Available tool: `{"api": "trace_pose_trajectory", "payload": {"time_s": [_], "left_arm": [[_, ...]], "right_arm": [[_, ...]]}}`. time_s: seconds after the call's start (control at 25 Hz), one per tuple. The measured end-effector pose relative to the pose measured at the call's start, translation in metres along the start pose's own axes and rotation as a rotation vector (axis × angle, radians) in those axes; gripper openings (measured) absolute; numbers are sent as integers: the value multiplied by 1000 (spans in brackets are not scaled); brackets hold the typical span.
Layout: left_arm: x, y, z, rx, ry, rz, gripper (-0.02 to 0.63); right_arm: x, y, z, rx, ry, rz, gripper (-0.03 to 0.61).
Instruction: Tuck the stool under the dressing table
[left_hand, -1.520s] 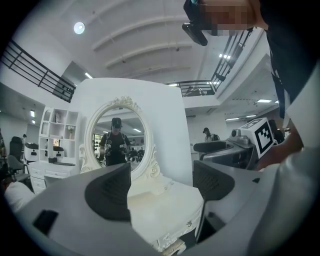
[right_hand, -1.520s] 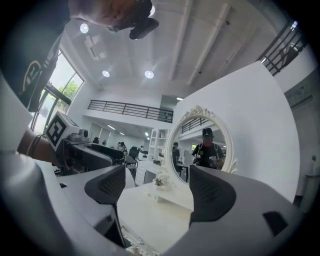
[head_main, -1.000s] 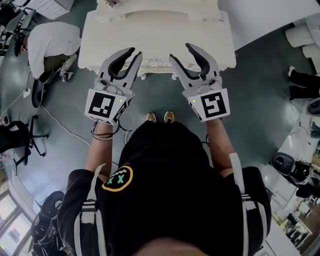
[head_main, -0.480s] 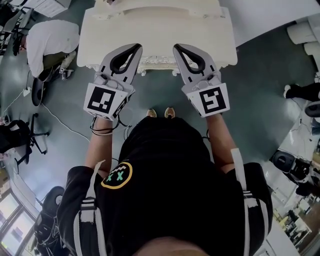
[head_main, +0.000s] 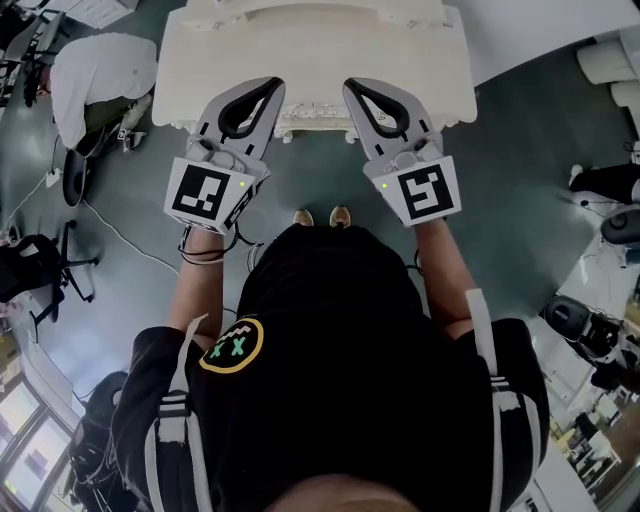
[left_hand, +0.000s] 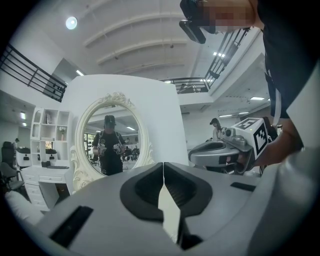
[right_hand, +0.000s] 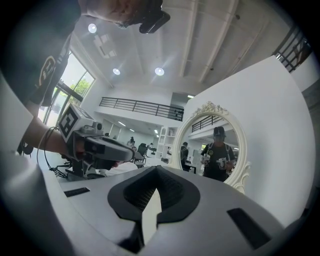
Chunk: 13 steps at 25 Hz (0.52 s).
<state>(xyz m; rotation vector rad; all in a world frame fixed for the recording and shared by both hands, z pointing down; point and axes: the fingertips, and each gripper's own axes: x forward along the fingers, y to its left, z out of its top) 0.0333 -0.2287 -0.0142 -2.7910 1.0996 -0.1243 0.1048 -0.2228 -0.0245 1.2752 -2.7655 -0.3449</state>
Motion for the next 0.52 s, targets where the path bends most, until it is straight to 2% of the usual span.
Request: {"api": "trace_pose_trajectory", "payload": {"time_s": [0.52], "left_arm": [[-12,-5,-4,-9,17,24,23]], "right_arm": [[-5,8,2,-4,-3,16,20]]}}
